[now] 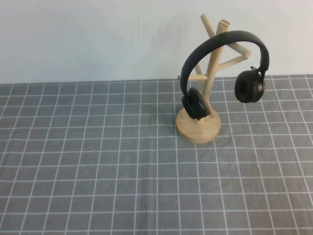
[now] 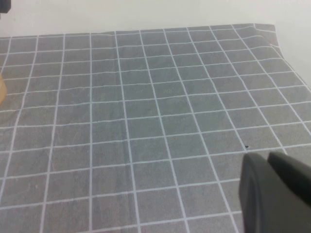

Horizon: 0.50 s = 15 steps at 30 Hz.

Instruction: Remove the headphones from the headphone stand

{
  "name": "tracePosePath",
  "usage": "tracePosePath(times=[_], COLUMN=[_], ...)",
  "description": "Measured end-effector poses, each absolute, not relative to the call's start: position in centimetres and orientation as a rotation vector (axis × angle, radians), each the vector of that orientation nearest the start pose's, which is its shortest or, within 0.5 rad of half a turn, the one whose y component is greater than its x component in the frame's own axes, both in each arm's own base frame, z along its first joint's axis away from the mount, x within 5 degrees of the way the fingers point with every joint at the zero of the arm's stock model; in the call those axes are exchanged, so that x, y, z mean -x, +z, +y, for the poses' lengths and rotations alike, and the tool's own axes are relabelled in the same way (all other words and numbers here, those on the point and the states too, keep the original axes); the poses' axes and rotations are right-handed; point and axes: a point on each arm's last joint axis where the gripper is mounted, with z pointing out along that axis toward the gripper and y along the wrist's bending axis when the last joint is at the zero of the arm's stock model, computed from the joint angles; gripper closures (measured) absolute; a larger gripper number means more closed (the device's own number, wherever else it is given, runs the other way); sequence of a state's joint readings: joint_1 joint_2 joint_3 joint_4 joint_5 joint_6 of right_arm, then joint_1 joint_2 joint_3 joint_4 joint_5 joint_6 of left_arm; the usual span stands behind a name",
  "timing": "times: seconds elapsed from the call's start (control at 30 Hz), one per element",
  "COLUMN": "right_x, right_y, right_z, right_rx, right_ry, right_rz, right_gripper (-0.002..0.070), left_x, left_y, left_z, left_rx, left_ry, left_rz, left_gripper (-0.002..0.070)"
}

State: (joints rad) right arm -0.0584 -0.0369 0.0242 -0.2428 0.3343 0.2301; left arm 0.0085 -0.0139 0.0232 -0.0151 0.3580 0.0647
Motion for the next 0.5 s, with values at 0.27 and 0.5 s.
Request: tracePosePath(times=[0.27, 0.5], right_x=[-5.19, -5.19], right_y=[17.86, 17.86], right_z=[-0.93, -0.94], right_rx=[-0.121, -0.12], right_ry=[-0.088, -0.09], right_rz=[1.782, 1.782], right_gripper=[0.0682, 0.0682], left_x=[-5.28, -5.28], left_y=[17.39, 17.39], left_z=[0.0, 0.0], left_rx=[-0.043, -0.043], left_ry=[0.036, 0.036], left_rz=[1.851, 1.851], left_gripper=[0.0679, 0.0679])
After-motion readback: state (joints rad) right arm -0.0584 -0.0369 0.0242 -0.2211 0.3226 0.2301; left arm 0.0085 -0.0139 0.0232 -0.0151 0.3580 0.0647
